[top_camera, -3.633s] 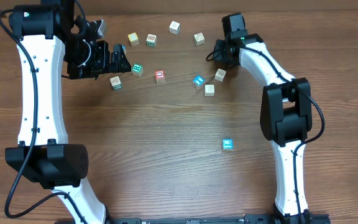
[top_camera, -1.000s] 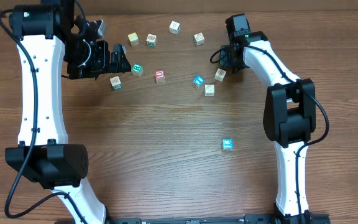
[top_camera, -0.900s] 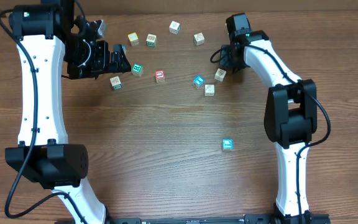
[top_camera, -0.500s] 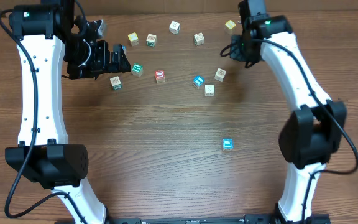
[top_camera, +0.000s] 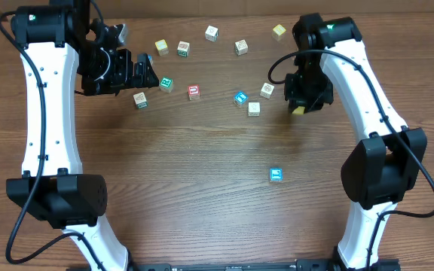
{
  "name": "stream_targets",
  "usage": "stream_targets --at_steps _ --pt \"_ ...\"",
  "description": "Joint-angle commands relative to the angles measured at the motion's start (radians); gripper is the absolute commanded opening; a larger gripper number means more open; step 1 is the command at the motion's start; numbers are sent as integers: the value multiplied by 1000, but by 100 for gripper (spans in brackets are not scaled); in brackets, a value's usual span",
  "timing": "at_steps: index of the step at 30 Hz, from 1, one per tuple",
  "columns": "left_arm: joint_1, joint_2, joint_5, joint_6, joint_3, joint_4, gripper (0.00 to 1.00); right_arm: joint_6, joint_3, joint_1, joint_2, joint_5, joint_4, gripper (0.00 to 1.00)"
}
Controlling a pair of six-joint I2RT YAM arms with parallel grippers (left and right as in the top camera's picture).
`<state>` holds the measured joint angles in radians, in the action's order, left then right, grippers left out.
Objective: Form a horizontal line
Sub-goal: 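Carry the hammer-picture block toward the front, right of the blue block, then set the hammer-picture block down and open the right gripper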
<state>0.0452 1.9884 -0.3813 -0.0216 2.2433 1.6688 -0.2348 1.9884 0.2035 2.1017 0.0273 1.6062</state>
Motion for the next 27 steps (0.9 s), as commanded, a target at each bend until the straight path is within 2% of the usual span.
stream_targets --at_steps 1,7,14,22,25,27 --pt "-8 10 0 2 21 -1 100 0 -59 -3 -14 28 23 26" --pt "-8 10 0 2 21 -1 100 0 -251 -3 -14 28 15 26" --pt "-8 10 0 2 21 -1 100 0 -500 -3 -14 50 -95 26" --pt "-8 10 0 2 21 -1 100 10 -558 -3 -14 50 -115 26" --pt "-8 10 0 2 21 -1 100 28 -558 -3 -14 50 -111 36" --pt "-8 10 0 2 21 -1 100 28 -558 -3 -14 49 -115 36"
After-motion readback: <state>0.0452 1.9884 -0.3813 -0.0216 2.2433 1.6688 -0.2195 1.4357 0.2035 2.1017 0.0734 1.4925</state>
